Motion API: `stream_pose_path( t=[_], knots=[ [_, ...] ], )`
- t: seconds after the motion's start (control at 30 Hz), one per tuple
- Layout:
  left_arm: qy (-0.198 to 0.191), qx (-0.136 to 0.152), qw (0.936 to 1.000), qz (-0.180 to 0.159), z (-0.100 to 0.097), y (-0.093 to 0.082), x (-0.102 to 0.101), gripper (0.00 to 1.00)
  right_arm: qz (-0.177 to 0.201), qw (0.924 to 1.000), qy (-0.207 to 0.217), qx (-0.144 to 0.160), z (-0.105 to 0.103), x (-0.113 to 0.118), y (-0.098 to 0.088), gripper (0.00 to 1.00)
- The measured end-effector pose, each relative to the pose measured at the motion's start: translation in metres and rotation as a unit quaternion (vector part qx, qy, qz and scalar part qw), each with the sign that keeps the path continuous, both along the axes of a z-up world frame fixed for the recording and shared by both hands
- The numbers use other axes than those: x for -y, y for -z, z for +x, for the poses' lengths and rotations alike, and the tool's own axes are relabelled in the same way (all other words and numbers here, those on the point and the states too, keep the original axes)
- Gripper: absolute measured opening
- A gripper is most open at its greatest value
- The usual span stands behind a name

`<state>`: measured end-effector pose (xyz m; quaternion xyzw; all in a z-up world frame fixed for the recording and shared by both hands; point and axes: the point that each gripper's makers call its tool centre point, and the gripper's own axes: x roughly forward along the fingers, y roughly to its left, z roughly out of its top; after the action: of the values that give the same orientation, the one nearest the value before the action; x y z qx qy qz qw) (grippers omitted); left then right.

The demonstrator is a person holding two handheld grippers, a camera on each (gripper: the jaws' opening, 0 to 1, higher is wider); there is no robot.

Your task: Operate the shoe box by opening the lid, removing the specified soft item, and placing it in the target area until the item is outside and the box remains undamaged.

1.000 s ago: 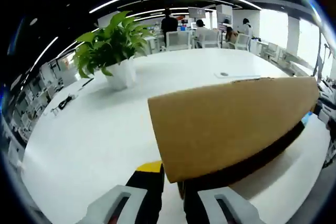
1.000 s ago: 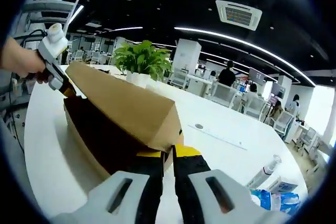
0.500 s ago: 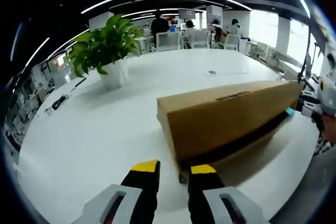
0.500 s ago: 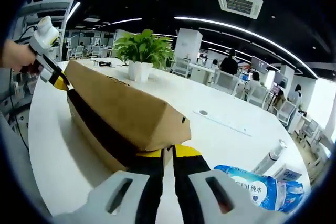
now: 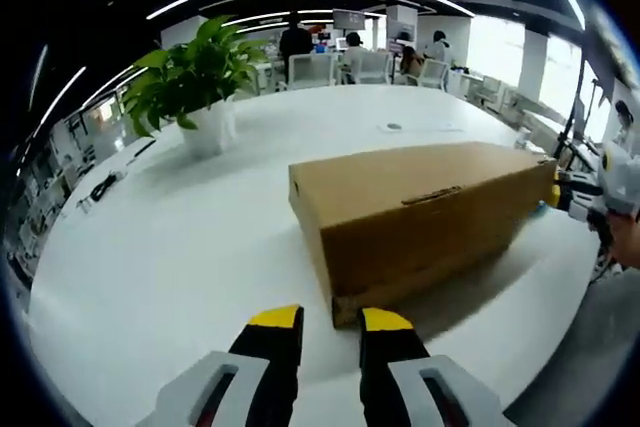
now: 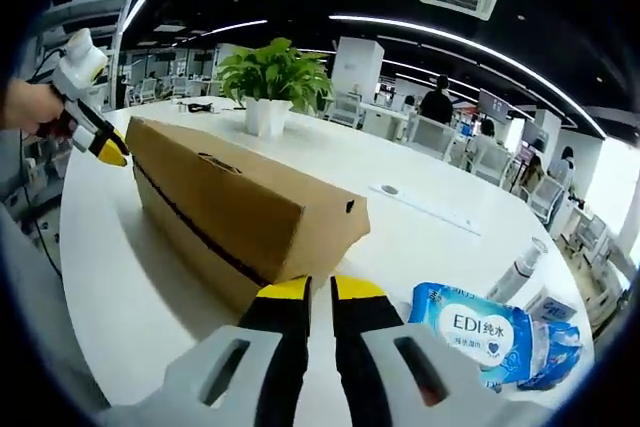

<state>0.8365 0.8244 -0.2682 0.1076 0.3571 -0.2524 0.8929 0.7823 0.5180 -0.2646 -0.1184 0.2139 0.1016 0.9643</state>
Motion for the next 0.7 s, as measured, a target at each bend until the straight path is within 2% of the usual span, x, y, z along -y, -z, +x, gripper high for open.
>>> stream_pose_path(
  t=[0.37, 0.47, 0.63, 0.7],
  knots=[
    [-0.006, 0.002, 1.0, -0.007, 0.002, -0.005, -0.013, 0.22, -0.003, 0.9999, 0.015, -0.006, -0.012, 0.01, 0.001, 0.09],
    [-0.006, 0.003, 0.9999, -0.009, 0.001, -0.008, -0.011, 0.22, 0.002, 0.9998, 0.019, -0.003, -0.015, 0.009, -0.003, 0.09],
    [-0.018, 0.003, 0.9991, -0.038, 0.003, -0.018, -0.015, 0.23, 0.016, 0.9997, 0.021, 0.003, -0.016, 0.002, -0.01, 0.12],
    [-0.013, -0.002, 0.9986, -0.052, 0.0, -0.021, -0.012, 0.27, 0.022, 0.9995, 0.021, 0.005, -0.014, 0.0, -0.012, 0.13]
  ],
)
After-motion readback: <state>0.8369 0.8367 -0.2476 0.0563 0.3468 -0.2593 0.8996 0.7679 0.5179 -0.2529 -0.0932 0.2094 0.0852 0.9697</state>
